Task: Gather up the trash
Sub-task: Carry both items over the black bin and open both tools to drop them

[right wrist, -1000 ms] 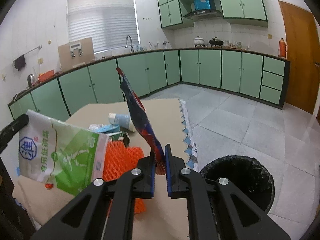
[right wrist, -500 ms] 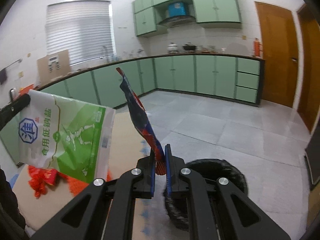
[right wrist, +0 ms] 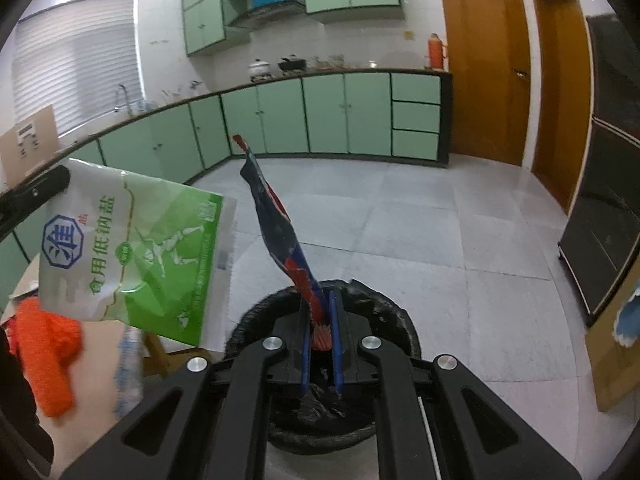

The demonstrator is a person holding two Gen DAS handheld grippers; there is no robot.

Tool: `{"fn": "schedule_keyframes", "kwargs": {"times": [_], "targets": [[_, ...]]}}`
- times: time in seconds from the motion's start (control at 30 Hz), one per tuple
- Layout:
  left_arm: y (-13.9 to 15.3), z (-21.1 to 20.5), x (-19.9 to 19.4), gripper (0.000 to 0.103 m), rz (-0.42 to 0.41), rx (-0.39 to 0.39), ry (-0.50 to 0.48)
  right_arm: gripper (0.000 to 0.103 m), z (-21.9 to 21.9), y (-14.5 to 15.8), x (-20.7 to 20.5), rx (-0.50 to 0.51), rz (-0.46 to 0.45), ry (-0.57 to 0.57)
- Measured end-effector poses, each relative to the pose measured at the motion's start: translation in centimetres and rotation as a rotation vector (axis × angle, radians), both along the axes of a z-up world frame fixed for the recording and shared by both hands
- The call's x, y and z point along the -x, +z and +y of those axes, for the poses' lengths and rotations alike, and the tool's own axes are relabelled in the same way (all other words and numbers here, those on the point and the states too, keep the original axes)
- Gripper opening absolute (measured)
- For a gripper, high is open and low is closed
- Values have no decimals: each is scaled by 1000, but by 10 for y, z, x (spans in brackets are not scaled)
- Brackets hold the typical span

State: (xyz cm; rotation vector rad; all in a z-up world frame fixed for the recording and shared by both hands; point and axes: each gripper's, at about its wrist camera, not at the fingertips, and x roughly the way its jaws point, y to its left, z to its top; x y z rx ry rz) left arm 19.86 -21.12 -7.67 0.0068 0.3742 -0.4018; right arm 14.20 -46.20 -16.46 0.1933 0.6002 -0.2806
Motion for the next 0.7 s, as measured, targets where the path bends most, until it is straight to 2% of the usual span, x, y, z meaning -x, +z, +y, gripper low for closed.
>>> {"fn": "schedule_keyframes", "kwargs": {"times": [0.17, 0.2, 0.27, 0.3, 0.33, 0.4, 0.47, 0.5, 0.57, 0.67, 0.7], "targets": [[-31, -30, -30, 5, 86, -46, -9, 9, -26, -32, -25, -30, 62, -25], [-36, -33, -37, 11, 105, -52, -10, 9, -31, -36, -29, -37, 73, -27], [-42, -37, -44, 14, 130, -64, -14, 14, -41, -49, -39, -60, 103, -36], [-44, -39, -46, 20, 137, -69, -16, 16, -46, -53, -40, -66, 114, -42], [-46, -41, -50, 24, 142, -79, -21, 22, -50, -57, -43, -70, 125, -51], [-47, -42, -52, 38, 138, -95, -20, 31, -55, -58, -48, -77, 135, -57], [-46, -40, -52, 42, 133, -102, -21, 45, -57, -56, -48, -73, 132, -62], [-45, -37, -51, 42, 132, -103, -23, 48, -53, -52, -46, -69, 128, -64], [-39, -26, -44, 46, 126, -95, -25, 66, -50, -43, -39, -64, 106, -68], [-30, -7, -31, 55, 105, -96, -17, 82, -38, -27, -24, -62, 56, -52], [-27, 2, -25, 60, 95, -95, -12, 83, -32, -21, -23, -62, 41, -43]]}}
